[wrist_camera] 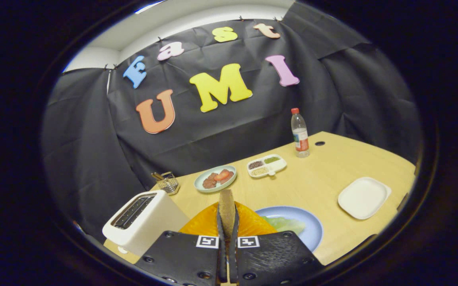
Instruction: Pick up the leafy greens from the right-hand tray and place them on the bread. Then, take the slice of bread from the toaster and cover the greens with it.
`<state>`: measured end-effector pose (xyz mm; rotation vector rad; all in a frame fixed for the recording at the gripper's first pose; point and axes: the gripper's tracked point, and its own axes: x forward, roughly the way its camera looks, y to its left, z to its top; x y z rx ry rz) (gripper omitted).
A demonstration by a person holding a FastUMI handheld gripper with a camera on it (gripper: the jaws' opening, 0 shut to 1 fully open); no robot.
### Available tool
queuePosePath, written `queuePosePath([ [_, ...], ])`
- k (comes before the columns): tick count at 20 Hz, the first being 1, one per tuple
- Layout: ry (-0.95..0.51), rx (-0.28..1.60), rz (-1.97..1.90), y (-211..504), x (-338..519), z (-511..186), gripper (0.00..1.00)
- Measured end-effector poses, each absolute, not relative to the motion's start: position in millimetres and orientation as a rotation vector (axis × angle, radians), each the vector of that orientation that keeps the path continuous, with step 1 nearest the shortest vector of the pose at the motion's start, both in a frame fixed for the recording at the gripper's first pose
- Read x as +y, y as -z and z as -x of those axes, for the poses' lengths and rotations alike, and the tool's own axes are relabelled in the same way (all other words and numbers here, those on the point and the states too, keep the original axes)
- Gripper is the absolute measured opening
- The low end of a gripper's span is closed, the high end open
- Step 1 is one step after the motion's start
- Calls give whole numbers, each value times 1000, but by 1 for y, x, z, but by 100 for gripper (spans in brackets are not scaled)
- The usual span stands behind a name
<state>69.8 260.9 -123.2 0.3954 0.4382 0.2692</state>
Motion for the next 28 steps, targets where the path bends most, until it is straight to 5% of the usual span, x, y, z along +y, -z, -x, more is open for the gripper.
queuePosePath([
  [13, -199, 519, -543, 183, 203, -81, 5],
  [21, -172, 559, -513, 200, 183, -79, 33],
  [28, -162, 419, -406, 154, 159, -79, 70],
])
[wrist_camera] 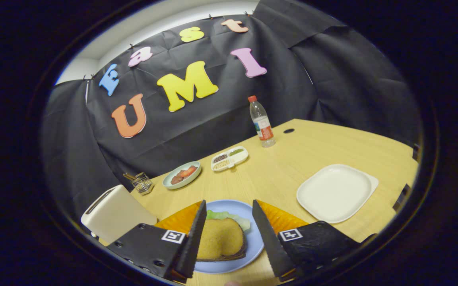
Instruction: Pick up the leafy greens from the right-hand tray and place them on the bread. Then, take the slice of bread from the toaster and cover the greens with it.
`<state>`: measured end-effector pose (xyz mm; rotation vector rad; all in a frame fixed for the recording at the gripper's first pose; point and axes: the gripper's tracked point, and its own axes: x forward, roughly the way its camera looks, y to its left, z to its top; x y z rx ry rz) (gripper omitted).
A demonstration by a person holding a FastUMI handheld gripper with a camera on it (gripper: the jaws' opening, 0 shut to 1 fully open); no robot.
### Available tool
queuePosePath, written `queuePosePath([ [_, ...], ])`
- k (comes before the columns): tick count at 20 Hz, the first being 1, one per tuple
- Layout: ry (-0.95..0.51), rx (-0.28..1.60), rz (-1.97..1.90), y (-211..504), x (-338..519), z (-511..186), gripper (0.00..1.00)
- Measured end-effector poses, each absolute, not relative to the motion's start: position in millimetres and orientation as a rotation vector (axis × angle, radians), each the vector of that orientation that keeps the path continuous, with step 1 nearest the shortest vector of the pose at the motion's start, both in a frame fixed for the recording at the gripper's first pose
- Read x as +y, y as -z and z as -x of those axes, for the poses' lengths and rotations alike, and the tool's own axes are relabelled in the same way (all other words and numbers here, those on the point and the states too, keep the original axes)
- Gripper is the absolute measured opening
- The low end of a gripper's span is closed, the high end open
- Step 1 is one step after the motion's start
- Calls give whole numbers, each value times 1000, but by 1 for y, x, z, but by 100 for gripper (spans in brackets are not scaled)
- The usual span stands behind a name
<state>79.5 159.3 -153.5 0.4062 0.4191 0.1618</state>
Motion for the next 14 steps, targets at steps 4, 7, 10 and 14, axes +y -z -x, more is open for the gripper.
queuePosePath([
  [4, -188, 262, -300, 84, 148, -69, 88],
  [7, -170, 125, -205, 25, 135, -54, 95],
  [10, -168, 20, -111, -29, 132, -29, 96],
  [14, -187, -91, -79, -74, 131, 10, 96],
])
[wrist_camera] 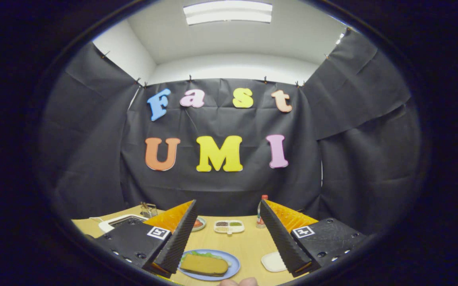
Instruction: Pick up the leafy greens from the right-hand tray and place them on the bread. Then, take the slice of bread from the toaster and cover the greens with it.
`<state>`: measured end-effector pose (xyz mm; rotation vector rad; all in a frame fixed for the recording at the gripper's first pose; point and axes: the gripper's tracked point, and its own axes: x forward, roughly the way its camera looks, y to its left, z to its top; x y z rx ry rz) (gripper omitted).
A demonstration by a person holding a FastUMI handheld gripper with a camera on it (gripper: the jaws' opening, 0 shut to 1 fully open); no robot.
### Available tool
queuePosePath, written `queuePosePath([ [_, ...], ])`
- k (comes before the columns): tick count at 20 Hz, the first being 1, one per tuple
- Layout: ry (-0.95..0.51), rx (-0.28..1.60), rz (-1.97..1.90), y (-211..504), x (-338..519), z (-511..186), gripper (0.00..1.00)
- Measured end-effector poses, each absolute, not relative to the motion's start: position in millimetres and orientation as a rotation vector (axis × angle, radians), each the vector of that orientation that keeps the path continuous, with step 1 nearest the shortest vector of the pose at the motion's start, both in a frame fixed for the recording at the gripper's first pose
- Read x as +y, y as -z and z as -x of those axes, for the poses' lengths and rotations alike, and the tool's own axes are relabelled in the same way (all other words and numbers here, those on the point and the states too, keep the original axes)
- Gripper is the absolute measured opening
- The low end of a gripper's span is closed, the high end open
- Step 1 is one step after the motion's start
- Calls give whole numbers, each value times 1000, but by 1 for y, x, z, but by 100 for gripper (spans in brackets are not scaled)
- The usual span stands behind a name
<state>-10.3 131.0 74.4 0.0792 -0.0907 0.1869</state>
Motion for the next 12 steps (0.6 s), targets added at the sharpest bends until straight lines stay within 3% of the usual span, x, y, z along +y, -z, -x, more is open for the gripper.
queuePosePath([
  [12, -177, -49, -41, -57, 125, 39, 95],
])
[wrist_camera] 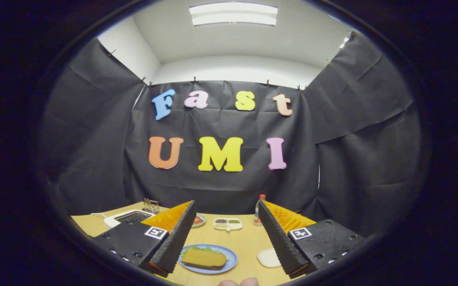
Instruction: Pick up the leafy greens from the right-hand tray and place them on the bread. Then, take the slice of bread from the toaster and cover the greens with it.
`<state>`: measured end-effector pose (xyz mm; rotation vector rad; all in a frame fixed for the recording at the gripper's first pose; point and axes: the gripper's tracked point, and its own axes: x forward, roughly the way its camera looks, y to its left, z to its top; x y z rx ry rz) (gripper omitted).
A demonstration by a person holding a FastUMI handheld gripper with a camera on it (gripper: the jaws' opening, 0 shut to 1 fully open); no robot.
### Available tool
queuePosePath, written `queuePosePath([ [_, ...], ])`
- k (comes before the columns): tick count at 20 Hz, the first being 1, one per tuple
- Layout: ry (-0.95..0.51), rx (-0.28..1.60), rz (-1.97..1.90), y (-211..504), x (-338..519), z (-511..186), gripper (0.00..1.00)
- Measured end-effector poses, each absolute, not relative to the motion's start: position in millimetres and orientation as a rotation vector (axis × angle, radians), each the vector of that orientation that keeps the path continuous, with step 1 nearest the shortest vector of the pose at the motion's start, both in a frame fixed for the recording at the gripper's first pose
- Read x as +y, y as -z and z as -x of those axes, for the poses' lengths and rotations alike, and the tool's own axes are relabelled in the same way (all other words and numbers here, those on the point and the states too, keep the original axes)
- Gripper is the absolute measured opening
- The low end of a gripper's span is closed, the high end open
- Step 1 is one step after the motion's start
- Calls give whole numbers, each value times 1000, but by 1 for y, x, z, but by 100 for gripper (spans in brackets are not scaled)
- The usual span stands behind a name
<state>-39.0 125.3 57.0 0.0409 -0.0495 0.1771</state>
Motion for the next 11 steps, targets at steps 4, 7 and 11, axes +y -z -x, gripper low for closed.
queuePosePath([
  [4, -190, 21, -43, -33, 130, 41, 95],
  [7, -190, 38, -25, -29, 126, 43, 95],
  [11, -172, 14, -50, -33, 124, 44, 95],
])
